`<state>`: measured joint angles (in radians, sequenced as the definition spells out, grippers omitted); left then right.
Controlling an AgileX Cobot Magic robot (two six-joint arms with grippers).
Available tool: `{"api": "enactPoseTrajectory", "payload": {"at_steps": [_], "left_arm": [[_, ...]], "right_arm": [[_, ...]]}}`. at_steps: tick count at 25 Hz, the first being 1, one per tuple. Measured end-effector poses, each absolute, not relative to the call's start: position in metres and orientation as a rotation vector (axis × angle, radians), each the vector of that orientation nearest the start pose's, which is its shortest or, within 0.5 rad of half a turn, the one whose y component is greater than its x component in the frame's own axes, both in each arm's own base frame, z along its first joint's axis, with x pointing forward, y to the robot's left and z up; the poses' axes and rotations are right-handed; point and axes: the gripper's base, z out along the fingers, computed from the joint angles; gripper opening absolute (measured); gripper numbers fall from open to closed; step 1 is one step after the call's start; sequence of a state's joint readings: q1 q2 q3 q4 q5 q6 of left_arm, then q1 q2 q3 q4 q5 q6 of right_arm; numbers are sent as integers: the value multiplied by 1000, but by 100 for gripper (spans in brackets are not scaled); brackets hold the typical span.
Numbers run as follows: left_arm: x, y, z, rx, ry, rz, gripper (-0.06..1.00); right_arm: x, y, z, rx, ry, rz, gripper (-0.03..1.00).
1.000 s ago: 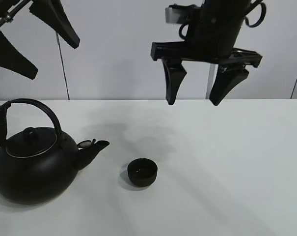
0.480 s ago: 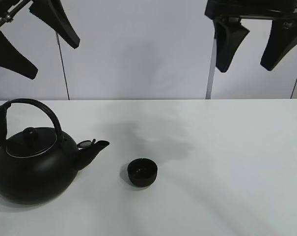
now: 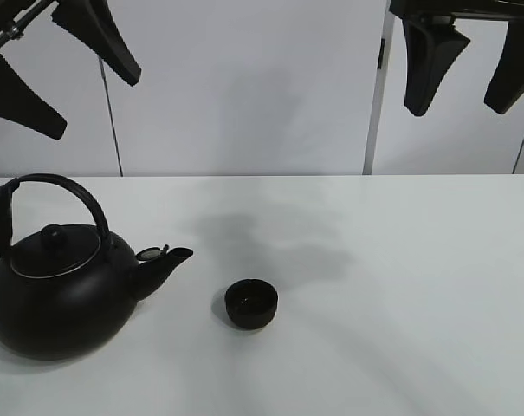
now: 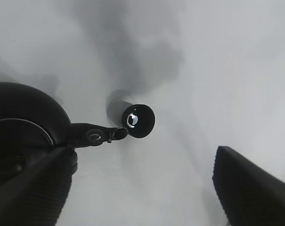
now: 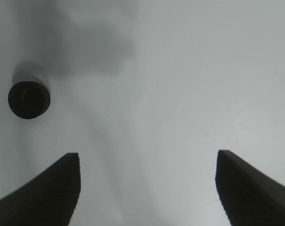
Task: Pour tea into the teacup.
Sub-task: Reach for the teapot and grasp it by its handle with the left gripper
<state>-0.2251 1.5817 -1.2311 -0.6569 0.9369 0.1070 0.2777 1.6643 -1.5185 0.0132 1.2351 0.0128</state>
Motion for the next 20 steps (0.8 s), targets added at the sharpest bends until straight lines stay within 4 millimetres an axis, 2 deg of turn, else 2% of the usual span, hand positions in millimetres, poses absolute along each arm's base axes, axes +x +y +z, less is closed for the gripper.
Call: {"api": "enactPoseTrajectory", "payload": {"at_steps": [20], "left_arm": [[311, -116, 291, 32, 2667, -850, 59]], "right_arm": [[327, 96, 320, -342, 2851, 104, 55]]}}
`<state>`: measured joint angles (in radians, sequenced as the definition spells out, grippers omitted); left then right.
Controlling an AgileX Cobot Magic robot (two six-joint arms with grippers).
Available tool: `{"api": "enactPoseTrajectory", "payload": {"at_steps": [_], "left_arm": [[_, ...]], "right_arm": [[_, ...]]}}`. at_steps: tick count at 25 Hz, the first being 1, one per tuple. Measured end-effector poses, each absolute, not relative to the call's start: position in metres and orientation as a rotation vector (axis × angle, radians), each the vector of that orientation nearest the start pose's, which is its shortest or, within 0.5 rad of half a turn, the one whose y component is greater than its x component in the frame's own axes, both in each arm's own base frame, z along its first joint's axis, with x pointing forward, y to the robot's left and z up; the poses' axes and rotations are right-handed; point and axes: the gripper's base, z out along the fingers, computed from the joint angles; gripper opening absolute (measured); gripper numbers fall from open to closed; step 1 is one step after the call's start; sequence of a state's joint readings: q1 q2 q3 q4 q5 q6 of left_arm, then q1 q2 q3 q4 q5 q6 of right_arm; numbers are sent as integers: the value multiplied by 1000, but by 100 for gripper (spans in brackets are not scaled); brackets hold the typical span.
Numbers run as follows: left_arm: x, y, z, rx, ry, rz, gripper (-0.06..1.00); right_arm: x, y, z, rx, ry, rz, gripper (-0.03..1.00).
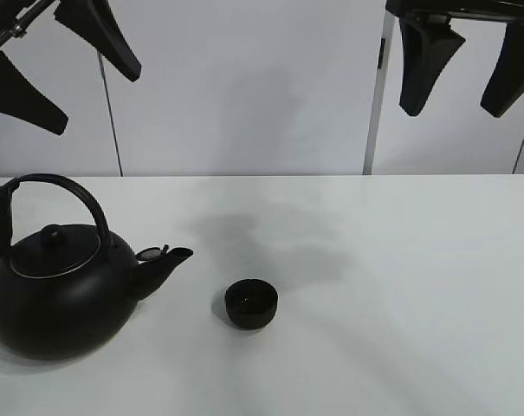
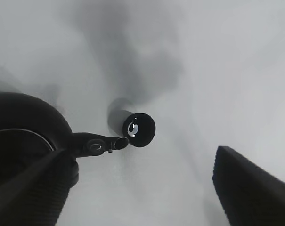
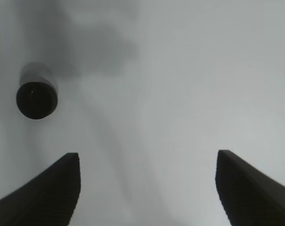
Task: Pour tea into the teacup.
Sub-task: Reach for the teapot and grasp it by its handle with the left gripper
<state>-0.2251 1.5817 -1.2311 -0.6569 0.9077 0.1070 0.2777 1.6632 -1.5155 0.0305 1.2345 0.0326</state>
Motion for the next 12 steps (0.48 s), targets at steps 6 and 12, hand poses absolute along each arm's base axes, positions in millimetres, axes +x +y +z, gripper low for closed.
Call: {"api": "enactPoseTrajectory", "payload": {"at_steps": [6, 12], "left_arm": [[312, -116, 292, 23, 2650, -843, 59], [312, -113, 290, 60, 2663, -776, 59]], "right_arm": [[324, 106, 321, -276, 2869, 281, 55], [324, 108, 321, -268, 2871, 323, 55]]}}
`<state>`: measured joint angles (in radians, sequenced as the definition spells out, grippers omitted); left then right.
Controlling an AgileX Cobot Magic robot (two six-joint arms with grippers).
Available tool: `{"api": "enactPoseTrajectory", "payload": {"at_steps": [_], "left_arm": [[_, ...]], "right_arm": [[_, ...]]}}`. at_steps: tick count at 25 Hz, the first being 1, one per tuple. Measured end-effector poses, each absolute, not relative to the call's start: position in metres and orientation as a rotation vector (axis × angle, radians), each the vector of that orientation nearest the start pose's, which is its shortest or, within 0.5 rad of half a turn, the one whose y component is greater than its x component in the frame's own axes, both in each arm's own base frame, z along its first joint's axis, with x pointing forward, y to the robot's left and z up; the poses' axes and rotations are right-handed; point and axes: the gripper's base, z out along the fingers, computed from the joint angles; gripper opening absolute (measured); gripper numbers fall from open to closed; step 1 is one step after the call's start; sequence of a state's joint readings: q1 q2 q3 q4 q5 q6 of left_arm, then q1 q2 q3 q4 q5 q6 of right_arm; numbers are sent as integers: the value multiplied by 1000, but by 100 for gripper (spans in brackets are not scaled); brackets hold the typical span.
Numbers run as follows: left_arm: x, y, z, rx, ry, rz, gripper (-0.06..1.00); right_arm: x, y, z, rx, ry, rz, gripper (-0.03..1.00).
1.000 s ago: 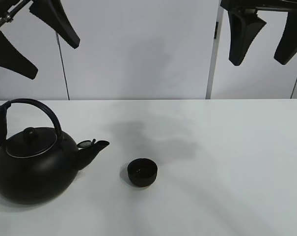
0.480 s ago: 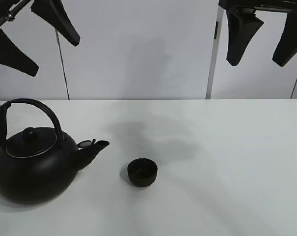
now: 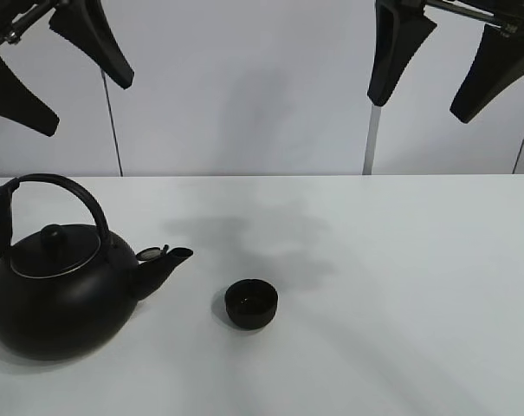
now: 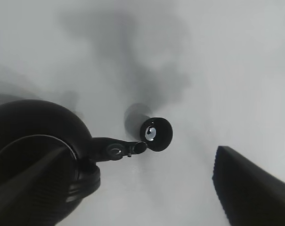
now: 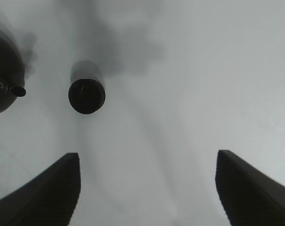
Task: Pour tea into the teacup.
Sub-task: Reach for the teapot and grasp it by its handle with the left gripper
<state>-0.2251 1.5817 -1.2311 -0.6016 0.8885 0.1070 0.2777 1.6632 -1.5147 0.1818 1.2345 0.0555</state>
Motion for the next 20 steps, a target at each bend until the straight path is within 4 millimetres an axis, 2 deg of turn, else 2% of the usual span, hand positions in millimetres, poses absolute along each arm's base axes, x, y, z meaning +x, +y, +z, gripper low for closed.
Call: {"api": "enactPoseTrajectory", "payload": {"at_steps": [8, 14, 17, 20], "left_arm": [[319, -109, 291, 69, 2600, -704, 59], [323, -108, 293, 189, 2524, -645, 59], [321, -107, 300, 256, 2474, -615, 59], [313, -104, 316, 325, 2378, -569, 59]], "right_arm": [[324, 108, 321, -267, 2870, 323, 55], [324, 108, 321, -269, 2870, 314, 55], [324, 108, 321, -270, 2869, 311, 55], [324, 108, 321, -269, 2867, 310, 55]]}}
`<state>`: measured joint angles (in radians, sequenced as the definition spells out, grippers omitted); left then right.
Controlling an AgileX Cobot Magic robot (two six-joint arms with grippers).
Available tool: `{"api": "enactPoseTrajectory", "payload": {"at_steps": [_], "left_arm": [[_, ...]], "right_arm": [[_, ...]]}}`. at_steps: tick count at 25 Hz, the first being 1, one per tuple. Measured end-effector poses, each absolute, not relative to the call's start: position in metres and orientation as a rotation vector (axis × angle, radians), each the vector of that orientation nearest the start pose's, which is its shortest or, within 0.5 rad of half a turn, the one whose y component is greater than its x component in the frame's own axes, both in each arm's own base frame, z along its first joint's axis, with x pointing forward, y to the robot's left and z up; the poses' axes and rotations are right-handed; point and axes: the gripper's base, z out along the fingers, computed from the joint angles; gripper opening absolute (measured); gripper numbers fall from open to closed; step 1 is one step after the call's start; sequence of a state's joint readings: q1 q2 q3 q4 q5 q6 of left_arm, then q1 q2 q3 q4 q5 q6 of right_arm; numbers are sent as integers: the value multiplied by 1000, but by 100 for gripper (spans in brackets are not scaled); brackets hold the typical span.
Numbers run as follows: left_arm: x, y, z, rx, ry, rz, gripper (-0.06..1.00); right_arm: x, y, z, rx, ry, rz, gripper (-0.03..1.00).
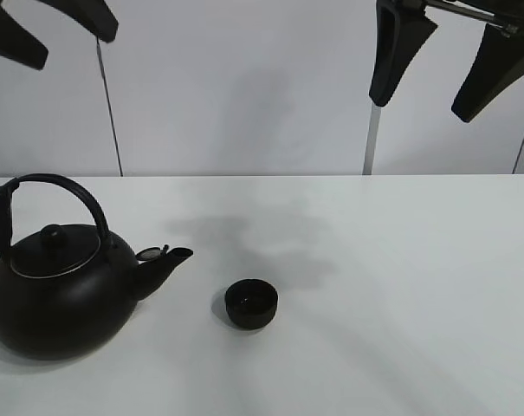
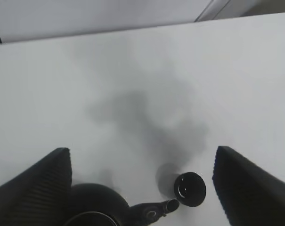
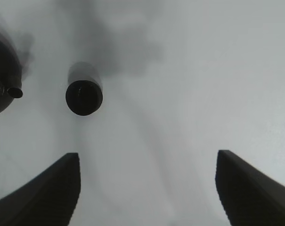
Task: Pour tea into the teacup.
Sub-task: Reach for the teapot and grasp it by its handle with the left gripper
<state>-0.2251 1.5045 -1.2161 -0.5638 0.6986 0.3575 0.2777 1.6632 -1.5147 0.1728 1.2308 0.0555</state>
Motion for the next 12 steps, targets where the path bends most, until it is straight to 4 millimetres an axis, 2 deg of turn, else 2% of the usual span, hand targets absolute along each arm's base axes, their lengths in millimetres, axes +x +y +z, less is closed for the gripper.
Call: {"api": "enactPoseTrajectory", "payload": {"at_steps": [6, 12], "left_arm": [[279, -93, 358, 395, 2158, -484, 59], [244, -84, 379, 427, 2056, -459, 59]], "right_arm": [[324, 108, 321, -270, 2867, 309, 55], [324, 108, 321, -270, 2867, 309, 55]]}}
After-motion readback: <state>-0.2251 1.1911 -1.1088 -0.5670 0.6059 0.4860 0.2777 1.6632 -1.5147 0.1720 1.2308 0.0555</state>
